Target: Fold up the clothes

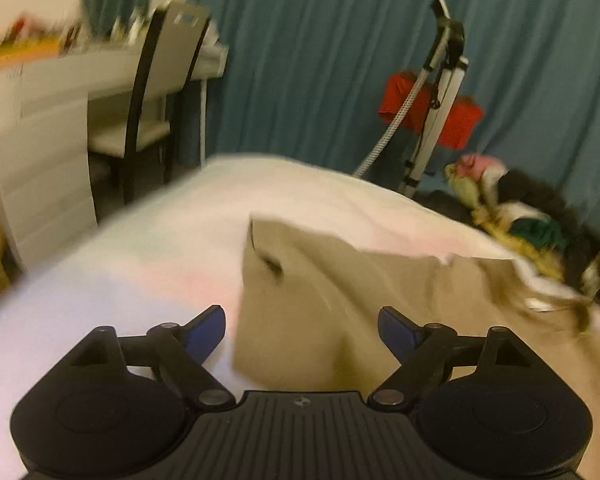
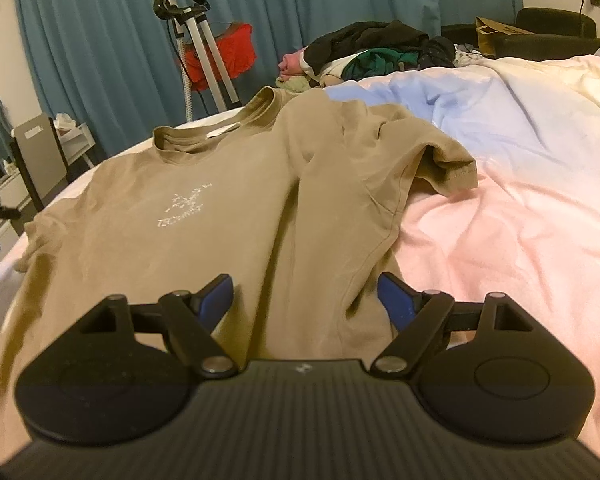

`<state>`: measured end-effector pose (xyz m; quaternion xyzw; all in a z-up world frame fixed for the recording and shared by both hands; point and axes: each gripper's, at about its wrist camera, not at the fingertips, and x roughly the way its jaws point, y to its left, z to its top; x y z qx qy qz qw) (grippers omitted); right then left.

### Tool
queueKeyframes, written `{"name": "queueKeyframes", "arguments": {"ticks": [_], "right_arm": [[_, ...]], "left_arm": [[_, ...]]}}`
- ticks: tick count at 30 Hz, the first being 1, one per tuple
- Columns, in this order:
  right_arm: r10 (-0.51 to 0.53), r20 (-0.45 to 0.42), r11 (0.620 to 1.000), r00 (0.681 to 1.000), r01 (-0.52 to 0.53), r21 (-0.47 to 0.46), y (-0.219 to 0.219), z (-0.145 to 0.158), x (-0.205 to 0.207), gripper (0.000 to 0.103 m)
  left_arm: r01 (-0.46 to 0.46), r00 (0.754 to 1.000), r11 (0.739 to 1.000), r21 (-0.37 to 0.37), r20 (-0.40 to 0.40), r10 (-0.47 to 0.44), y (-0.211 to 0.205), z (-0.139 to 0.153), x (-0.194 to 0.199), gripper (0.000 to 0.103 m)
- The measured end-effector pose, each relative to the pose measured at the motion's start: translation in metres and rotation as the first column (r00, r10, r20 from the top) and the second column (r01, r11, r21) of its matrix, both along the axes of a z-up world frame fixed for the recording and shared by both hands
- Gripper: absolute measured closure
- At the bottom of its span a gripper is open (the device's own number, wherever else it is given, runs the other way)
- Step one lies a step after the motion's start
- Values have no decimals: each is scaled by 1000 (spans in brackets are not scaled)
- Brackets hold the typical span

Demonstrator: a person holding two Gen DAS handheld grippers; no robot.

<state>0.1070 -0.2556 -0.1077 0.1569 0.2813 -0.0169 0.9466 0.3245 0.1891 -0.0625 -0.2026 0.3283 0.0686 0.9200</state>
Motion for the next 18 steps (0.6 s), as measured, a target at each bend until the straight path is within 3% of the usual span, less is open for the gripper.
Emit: {"name": "queueKeyframes", "arguments": {"ticks": [1,4,6,7,8,9,10,11,12,15,18], "right_arm": [[0,5,1000,1000,0,3,0,2,-3,22],[-3,20,1000,1000,3,-3,3,7,-10,22],[-1,21,1000,1000,1,-6,5,9,-15,22],[1,23,1000,1000,-1,-8,5,10,-16,22],[0,28,1000,1000,0,-11,6,11,-18,22],[-1,34,1000,999,2,-15,6,12,-20,22],[-3,39,1000,999,4,-23,7,13,-20,22],[-5,44,1000,999,7,-30,7,14,-20,22],[-7,48,999,999,9,-36,7,15,-20,22],[-19,42,999,999,21,-42,4,12,-18,23],[-38,37,999,999,38,-16,-1,7,-15,23]], "left_arm": [[-1,1000,1000,-29,11,2,-4,-1,-12,18],[-32,998,963,-269,-66,15,-4,-25,-7,19],[-101,992,928,-359,-110,65,-3,-45,3,22],[-147,987,921,-361,-110,114,-3,-49,6,27],[-189,981,916,-355,-107,161,-3,-51,9,33],[-217,976,926,-310,-93,198,-3,-48,12,49],[-242,970,935,-261,-78,229,-4,-46,16,84],[-248,969,949,-193,-64,240,-4,-43,22,100],[-254,967,958,-132,-53,249,-4,-41,27,99],[-268,962,962,-55,-69,264,0,-41,35,99],[-183,979,978,98,-74,191,-18,-41,38,96]]}}
